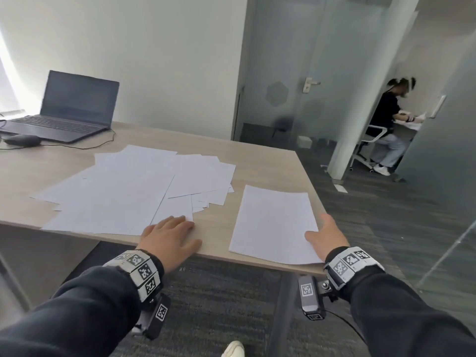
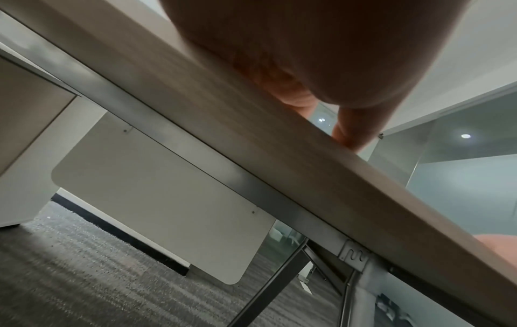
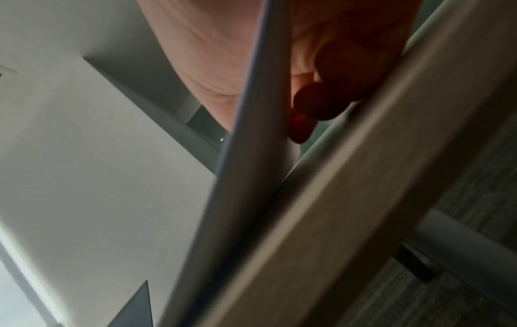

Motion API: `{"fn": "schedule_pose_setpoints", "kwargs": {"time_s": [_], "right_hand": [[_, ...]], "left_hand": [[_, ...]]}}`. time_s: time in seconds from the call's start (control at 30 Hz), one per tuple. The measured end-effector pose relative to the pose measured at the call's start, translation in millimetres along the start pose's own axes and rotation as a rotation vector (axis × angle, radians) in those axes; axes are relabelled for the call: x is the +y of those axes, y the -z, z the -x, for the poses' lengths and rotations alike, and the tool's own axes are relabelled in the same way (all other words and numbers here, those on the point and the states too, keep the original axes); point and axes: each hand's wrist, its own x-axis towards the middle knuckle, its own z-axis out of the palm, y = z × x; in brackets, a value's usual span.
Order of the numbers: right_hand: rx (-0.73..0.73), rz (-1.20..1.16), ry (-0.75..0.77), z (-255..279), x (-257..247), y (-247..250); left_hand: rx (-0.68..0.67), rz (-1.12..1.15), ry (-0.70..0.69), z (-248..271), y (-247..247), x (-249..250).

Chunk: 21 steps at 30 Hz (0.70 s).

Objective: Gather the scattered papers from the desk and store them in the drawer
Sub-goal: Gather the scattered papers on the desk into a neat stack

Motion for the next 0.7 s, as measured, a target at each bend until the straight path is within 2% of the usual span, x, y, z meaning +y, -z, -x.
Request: {"fn": "schedule_pose_setpoints", "kwargs": {"time_s": [0.1,0.23,0.3,0.4,0.47,0.53,0.63,0.7], "right_hand": [[0.010,0.038,-0.001,2,3,1],[0.133,0.052,-0.020,11,-4,0],[0.155,0.103,0.043,20,-14,-3],[0.108,0.098,0.224,34,-41,-15],[0.015,0.000,0.346,44,-66,-27],[-0.140,-0.049,0.420,58,-90,-43],[-0.389,0.110,0.491,76,-116,-79],[-0.477,0.263,0.548,83,-125,-107]], "left_hand": [[0.011,0.005,-0.018,3,0,-1],[0.089,0.019,-0.011,8,2,-13],[0.127,0.013,0.013,10,5,-24],[0.156,0.005,0.084,12,11,-45],[0.149,-0.004,0.151,12,16,-61],[0.130,-0.016,0.207,13,19,-75],[0.106,-0.037,0.216,23,19,-91],[0.125,-0.028,0.187,31,19,-98]]}}
